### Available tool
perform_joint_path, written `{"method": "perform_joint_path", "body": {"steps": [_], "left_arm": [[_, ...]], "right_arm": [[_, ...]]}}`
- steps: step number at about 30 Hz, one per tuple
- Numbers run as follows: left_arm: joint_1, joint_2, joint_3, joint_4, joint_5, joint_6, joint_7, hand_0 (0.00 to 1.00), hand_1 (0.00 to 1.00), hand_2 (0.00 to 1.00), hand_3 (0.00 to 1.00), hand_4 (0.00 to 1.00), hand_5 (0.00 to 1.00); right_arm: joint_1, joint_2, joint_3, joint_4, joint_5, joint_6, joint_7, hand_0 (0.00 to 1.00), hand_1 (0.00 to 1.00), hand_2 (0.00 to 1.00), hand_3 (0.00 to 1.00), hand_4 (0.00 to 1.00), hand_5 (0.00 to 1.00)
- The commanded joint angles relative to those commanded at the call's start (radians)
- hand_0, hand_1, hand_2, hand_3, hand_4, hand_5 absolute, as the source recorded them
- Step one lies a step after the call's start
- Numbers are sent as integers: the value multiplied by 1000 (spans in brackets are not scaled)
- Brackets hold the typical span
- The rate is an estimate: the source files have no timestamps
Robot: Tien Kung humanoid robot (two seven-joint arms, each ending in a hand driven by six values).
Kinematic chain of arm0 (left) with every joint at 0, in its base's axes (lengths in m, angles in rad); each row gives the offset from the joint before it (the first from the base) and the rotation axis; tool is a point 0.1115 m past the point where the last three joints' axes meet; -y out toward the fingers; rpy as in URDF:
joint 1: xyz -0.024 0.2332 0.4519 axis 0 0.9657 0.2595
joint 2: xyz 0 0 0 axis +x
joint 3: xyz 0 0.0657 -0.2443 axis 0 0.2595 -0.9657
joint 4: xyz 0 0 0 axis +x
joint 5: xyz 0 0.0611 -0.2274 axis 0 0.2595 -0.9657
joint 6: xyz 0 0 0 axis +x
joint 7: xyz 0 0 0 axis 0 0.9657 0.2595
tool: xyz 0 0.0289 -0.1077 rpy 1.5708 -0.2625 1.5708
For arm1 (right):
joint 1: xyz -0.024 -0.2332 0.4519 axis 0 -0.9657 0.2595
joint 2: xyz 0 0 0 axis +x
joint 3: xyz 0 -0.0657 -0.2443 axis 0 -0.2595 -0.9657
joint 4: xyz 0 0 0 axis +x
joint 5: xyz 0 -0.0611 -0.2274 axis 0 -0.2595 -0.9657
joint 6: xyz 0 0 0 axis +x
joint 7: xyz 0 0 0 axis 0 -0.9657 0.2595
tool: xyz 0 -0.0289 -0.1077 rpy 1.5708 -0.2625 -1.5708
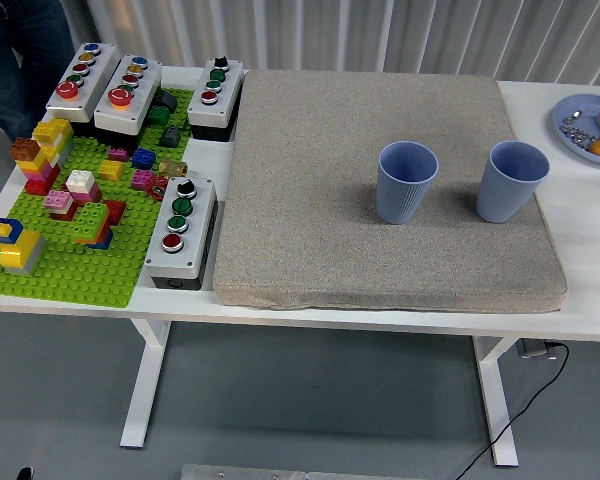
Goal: Pick cup pour cup place
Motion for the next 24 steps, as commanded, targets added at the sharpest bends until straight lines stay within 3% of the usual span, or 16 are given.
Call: {"method": "perform_joint_path", "body": {"steps": [5,6,11,12,15,17,18,21,23,24], "left_arm": [[0,0,-2,0,2,0,0,708,656,730,662,454,962],[0,0,-3,0,2,1,-1,707,656,731,662,454,962],[1,-1,-4,0,3,1,0,707,656,731,662,454,962],[1,-1,-4,0,4,0,0,708,656,730,662,455,962],[1,-2,-4,0,4,0,0,708,656,730,662,455,962],[1,-1,-4,0,5,-1,0,708,656,730,662,455,962],[1,-1,-4,0,6,-1,0,707,656,731,662,454,962],[3,-1,-1,0,5,-2,1,707,656,731,662,454,962],[4,-1,0,0,4,-2,1,707,656,731,662,454,962],[5,-1,0,0,4,-2,1,708,656,731,662,454,961]], "right_arm": [[-11,-16,8,14,-62,14,-35,913,825,851,819,686,693],[-18,-25,13,23,-91,23,-51,892,806,821,811,732,414],[-44,-58,33,44,-177,81,-106,892,806,821,811,732,414],[-55,-69,40,51,-201,107,-125,878,799,820,820,793,328],[-77,-94,52,63,-246,175,-167,878,799,820,820,793,328],[-106,-119,63,75,-262,249,-209,878,799,820,820,793,328],[-110,-123,65,77,-265,269,-216,891,829,873,897,809,301],[-156,-148,67,98,-265,342,-248,891,829,873,897,809,301],[-177,-156,66,107,-266,365,-258,891,829,873,897,809,301],[-195,-161,65,114,-264,379,-265,913,850,920,928,824,301]]}}
